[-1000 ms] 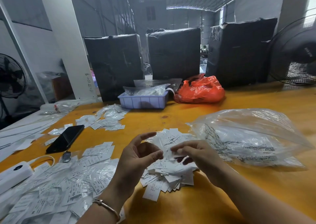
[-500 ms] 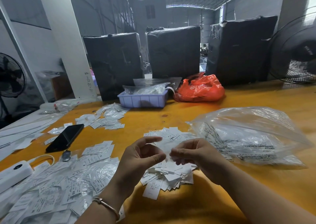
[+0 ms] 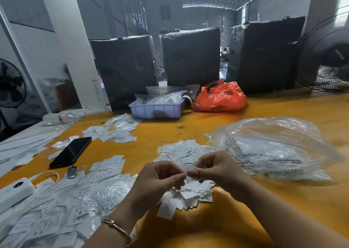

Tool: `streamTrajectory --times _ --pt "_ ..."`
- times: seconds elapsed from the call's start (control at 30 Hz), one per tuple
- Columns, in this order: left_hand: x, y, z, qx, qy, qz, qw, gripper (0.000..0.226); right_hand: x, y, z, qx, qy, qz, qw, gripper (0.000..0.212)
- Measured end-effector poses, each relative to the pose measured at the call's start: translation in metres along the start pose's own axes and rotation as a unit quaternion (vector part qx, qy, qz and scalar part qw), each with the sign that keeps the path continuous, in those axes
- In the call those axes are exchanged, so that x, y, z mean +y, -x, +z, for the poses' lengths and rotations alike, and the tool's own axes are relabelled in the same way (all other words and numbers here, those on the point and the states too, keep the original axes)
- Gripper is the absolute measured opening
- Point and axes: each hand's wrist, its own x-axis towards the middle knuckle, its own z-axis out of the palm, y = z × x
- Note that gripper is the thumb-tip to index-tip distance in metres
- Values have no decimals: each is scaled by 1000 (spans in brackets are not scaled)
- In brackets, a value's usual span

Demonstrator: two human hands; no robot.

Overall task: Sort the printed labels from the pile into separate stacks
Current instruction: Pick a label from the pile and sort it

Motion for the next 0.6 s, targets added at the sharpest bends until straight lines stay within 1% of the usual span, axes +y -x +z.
streamTrajectory --times 0.1,0.17,0.23,0.3,0.37,0.43,0.53,0.57,0.6 --pt "-1 -1 -1 26 3 16 1000 5 -3 0 -3 15 2 -5 1000 31" --pt "-1 0 -2 27 7 10 1000 6 -4 -1 -5 21 -6 -13 1000 29" --pt "-1 0 -1 -3 1 -11 1000 9 -4 -1 -4 21 -7 -22 1000 17" --pt "-2 0 1 -48 -28 -31 998 9 -3 -1 -2 16 28 -35 999 10" --pt "-3 1 4 -68 -65 -38 995 4 -2 0 -1 -2 92 -46 995 10" --pt "-3 1 5 -66 -85 -36 994 6 -2 0 0 -22 121 -50 991 13" --pt "-2 1 3 -48 -97 -29 994 11 -4 -1 -1 -16 91 -64 994 17" --pt "-2 0 2 -38 -90 -28 995 11 -5 -1 -3 2 66 -66 996 16" --pt "-2 0 2 -26 -80 -29 996 11 -4 -2 -5 25 35 -67 997 9"
